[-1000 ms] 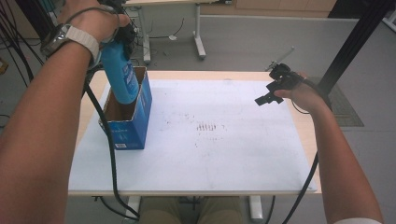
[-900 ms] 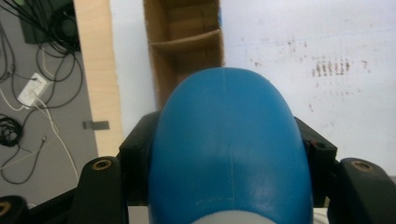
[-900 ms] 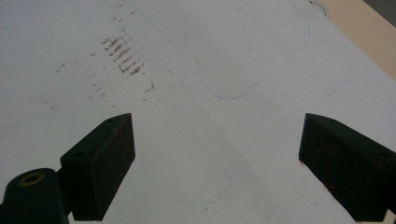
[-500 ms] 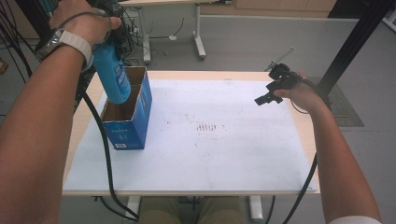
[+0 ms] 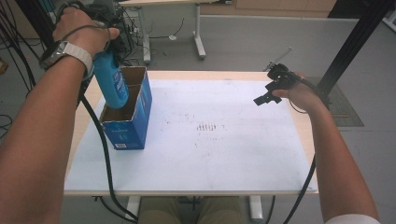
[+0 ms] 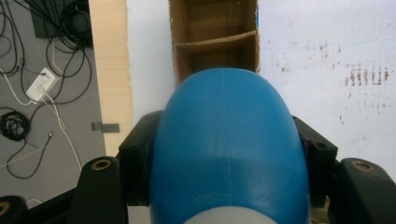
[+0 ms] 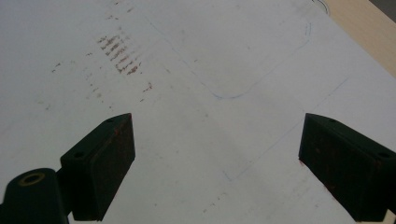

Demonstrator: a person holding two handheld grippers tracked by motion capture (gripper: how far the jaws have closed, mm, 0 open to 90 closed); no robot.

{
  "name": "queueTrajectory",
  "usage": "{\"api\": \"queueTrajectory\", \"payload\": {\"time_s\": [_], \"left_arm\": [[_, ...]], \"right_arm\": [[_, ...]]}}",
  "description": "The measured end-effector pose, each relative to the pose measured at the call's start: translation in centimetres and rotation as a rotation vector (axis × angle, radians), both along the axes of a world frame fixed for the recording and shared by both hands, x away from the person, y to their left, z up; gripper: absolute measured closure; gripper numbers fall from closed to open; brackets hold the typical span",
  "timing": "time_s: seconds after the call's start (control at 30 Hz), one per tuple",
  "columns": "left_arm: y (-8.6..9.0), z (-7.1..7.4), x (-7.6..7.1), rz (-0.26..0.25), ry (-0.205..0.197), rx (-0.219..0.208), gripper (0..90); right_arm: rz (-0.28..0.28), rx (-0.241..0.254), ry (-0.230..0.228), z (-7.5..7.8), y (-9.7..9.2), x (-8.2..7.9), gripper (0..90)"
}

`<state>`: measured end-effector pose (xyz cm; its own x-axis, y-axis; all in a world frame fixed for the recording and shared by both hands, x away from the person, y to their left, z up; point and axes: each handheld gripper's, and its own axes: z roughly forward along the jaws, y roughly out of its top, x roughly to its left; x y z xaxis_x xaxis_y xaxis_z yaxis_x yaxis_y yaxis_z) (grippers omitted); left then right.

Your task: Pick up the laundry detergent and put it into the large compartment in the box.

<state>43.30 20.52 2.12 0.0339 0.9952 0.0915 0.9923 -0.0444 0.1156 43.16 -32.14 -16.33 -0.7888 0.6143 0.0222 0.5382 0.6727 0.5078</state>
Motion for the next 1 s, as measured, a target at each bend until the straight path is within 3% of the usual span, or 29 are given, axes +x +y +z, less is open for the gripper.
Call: {"api": "queueTrajectory", "payload": {"time_s": [0.5,1.0], "left_arm": [[0.3,-2.5,0.4,-0.009,-0.003,-0.005,37.7],[0.7,-5.2,1.2,-0.016,0.026,-0.015,37.5]], "right_arm": [[-0.008,-0.004,0.005,-0.1,0.0,-0.1,10.8],[-0.009,-0.005,0.012,-0.4,0.1,0.0,10.7]]}}
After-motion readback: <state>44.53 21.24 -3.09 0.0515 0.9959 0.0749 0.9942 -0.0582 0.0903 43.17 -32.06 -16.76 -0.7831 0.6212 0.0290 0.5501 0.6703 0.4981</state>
